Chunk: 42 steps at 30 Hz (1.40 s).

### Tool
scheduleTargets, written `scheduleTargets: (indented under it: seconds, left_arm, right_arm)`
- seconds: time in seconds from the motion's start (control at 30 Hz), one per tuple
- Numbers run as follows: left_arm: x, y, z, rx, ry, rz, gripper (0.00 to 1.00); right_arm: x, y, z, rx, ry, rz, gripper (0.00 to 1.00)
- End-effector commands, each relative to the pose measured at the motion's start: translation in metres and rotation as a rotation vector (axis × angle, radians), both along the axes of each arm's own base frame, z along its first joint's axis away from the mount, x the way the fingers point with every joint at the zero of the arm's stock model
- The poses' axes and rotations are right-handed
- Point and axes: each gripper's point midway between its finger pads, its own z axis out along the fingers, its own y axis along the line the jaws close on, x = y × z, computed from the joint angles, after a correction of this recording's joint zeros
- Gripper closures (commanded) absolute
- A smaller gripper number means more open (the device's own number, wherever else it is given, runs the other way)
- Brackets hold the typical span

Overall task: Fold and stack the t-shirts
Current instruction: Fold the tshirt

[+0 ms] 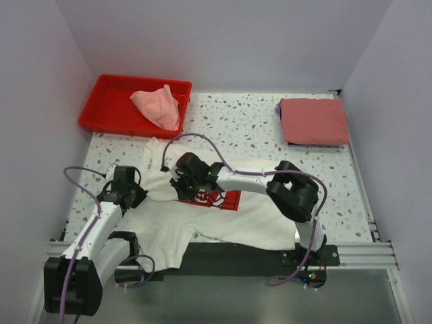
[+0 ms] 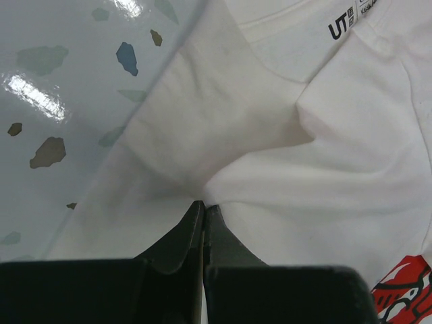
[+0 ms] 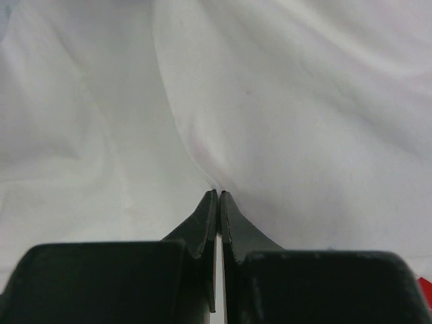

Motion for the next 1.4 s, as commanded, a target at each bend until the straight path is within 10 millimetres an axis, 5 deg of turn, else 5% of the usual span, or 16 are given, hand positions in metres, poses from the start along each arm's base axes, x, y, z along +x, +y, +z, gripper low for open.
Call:
scheduleTargets:
  seconds: [0.0, 0.43, 0.47, 0.57, 0.67, 0.7, 0.73, 0.87, 0.97, 1.07, 1.17, 1.2, 1.3, 1.37]
  left_arm:
    - [-0.004, 0.007, 0.003, 0.012, -0.014, 0.065, 1.0]
    - [-0.011, 0.0, 0.007, -0.032, -0.008, 0.075, 0.96]
    - [-0.013, 0.003, 0.006, -0.023, 0.0, 0.094, 0.9]
    - [-0.014, 0.008, 0.012, -0.004, 0.001, 0.119, 0.44]
    - [-0.006, 0.013, 0.033, 0.014, -0.058, 0.133, 0.06]
    - [-0.002, 0.014, 0.045, 0.019, -0.086, 0.13, 0.0]
    - [0.002, 0.014, 0.054, 0.019, -0.115, 0.131, 0.0]
    - [0.022, 0.008, 0.093, -0.003, -0.224, 0.094, 0.0]
    - [0.05, -0.001, 0.125, -0.018, -0.336, 0.02, 0.0]
    - [0.074, -0.012, 0.134, -0.037, -0.376, -0.043, 0.0]
    - [0.099, -0.034, 0.133, -0.075, -0.388, -0.136, 0.0]
    - [0.105, -0.043, 0.132, -0.078, -0.388, -0.172, 0.0]
    - [0.123, -0.081, 0.111, -0.038, -0.321, -0.28, 0.0]
    - [0.136, -0.089, 0.109, -0.03, -0.304, -0.302, 0.0]
  right_arm:
    - [-0.013, 0.0, 0.001, 0.015, 0.06, 0.019, 1.0]
    - [-0.021, -0.01, 0.004, 0.008, 0.096, -0.008, 1.0]
    - [-0.02, -0.01, 0.006, 0.007, 0.09, -0.014, 0.94]
    - [-0.015, -0.007, 0.018, 0.018, 0.074, -0.031, 0.54]
    - [-0.015, -0.007, 0.031, 0.031, 0.063, -0.026, 0.41]
    - [-0.013, -0.008, 0.04, 0.039, 0.049, -0.034, 0.11]
    - [-0.012, -0.008, 0.045, 0.043, 0.038, -0.035, 0.01]
    - [0.001, -0.016, 0.077, 0.066, -0.035, -0.1, 0.01]
    - [0.022, -0.036, 0.1, 0.054, -0.116, -0.231, 0.01]
    - [0.047, -0.071, 0.113, 0.06, -0.085, -0.386, 0.01]
    - [0.079, -0.128, 0.106, 0.06, -0.012, -0.601, 0.01]
    - [0.093, -0.162, 0.089, 0.02, 0.019, -0.7, 0.01]
    - [0.108, -0.227, 0.071, -0.043, 0.059, -0.886, 0.01]
    - [0.108, -0.255, 0.056, -0.097, 0.071, -0.945, 0.01]
